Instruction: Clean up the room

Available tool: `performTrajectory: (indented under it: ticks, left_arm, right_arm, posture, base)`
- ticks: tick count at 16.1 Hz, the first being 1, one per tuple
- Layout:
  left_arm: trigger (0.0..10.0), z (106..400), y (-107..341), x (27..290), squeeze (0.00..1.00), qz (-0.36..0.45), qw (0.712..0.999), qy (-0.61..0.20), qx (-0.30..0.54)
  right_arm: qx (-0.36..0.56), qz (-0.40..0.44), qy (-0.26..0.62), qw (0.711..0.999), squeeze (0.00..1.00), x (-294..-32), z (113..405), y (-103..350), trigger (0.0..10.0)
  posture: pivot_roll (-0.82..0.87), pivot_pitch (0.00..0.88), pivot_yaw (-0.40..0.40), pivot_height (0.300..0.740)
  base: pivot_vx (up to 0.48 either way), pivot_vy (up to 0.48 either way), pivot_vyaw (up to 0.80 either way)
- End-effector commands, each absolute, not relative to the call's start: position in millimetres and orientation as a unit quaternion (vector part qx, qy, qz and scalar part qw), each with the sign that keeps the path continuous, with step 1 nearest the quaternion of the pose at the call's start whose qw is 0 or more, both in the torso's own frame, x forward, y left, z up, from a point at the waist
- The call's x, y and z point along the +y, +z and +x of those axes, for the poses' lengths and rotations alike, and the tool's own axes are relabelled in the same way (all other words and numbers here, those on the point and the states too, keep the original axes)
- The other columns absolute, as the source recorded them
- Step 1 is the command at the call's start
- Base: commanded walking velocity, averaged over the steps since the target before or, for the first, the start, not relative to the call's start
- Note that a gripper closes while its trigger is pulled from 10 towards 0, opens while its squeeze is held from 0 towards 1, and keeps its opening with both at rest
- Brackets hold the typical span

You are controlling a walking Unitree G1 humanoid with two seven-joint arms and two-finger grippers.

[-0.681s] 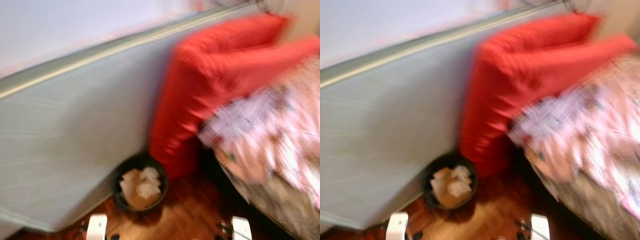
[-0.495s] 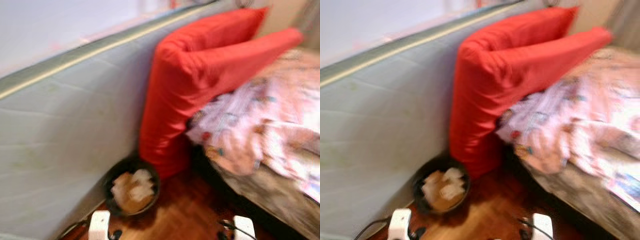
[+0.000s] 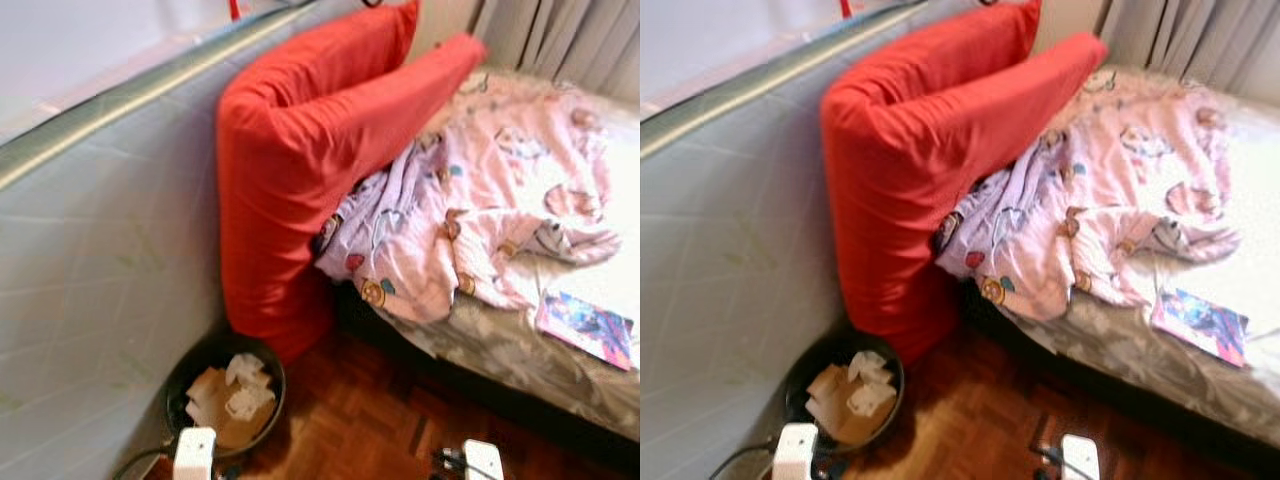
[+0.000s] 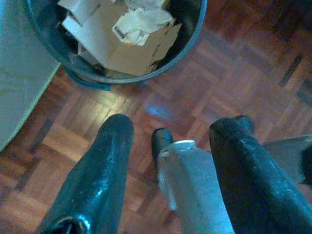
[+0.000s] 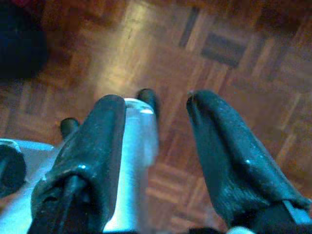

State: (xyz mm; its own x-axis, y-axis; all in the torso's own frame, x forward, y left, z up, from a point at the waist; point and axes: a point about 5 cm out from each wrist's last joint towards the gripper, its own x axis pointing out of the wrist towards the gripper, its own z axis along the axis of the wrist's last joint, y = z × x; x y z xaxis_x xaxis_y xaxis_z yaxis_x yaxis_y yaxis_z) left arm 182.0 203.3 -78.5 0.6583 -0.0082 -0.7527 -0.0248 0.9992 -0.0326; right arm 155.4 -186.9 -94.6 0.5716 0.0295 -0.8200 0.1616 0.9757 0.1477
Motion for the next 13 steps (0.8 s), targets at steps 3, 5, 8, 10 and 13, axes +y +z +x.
performTrajectory:
  ticks: [3,5,8,10,13]
  left_arm:
    - [10.0,128.9,-90.6,251.7,0.0,-0.004,0.871,0.068,0.487]
    - [10.0,129.5,-90.6,251.2,0.0,-0.003,0.871,0.066,0.487]
    - [10.0,132.6,-89.8,250.4,0.0,-0.004,0.873,0.066,0.484]
    - [10.0,134.7,-89.2,250.0,0.0,-0.004,0.874,0.067,0.482]
    - [10.0,137.9,-88.3,250.1,0.0,-0.003,0.875,0.067,0.48]
  right_arm:
    - [0.443,0.161,-0.175,0.864,0.0,-270.1,146.1,-80.0,10.0]
    - [0.446,0.16,-0.173,0.863,0.0,-269.8,146.2,-80.1,10.0]
    - [0.447,0.162,-0.171,0.863,0.0,-268.8,148.6,-79.6,10.0]
    - [0.446,0.161,-0.169,0.864,0.0,-268.1,150.7,-79.1,10.0]
    - [0.44,0.161,-0.168,0.867,0.0,-266.6,154.7,-77.9,10.0]
  posture:
    - [-0.02,0.0,0.005,0.74]
    - [-0.02,0.0,0.005,0.74]
    - [-0.02,0.0,0.002,0.74]
    - [-0.02,0.0,0.003,0.74]
    - [-0.02,0.0,0.009,0.74]
  base:
    - [0.0,-0.303,0.0]
    - [0.0,-0.304,0.0]
    - [0.0,-0.303,-0.72]
    - [0.0,-0.304,-0.79]
    - [0.0,-0.299,-0.19]
